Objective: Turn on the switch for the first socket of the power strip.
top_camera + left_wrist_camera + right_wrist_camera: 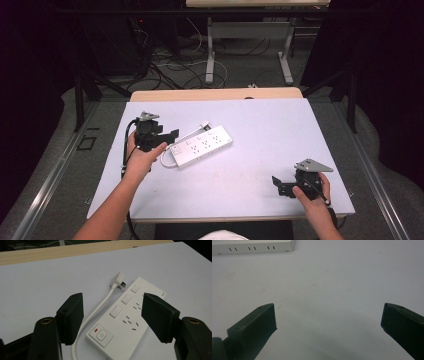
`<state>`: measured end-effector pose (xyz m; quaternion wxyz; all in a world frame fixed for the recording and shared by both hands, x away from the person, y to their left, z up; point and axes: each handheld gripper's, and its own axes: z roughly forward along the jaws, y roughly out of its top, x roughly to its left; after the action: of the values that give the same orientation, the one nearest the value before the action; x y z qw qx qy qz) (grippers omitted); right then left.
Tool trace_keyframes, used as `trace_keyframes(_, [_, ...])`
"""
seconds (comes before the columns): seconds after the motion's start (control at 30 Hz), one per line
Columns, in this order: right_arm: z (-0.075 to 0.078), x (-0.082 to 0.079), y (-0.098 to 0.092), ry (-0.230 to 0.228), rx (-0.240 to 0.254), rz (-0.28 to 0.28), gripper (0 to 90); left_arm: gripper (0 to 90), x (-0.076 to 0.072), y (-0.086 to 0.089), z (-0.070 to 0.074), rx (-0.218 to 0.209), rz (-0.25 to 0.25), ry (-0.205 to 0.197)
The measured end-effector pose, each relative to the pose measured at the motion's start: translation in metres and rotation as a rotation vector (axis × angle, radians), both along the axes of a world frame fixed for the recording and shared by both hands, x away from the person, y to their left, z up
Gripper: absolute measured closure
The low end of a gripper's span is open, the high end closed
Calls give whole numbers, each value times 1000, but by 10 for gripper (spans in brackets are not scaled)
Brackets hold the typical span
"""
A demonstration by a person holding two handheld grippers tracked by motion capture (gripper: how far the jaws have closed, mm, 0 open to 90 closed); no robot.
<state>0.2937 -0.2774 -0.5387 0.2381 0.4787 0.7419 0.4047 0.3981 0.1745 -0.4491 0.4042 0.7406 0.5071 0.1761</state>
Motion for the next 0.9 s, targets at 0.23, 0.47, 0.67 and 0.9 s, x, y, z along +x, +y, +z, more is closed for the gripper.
trace_keyframes(0.23, [-1,1,0,-1,5,-1,0,354,7,-4,-2,8,13,13])
trace_keyframes(0.47, [-1,1,-1,3,8,6,0,372,13,-8,-4,1,26,29])
trace_keyframes(0.67, [-1,1,-1,-2,7,4,0,389,18,-10,-6,-34,40,62])
trace_keyframes(0.9, [-1,1,-2,10,14,6,0,412,24,-13,-9,-81,46,125])
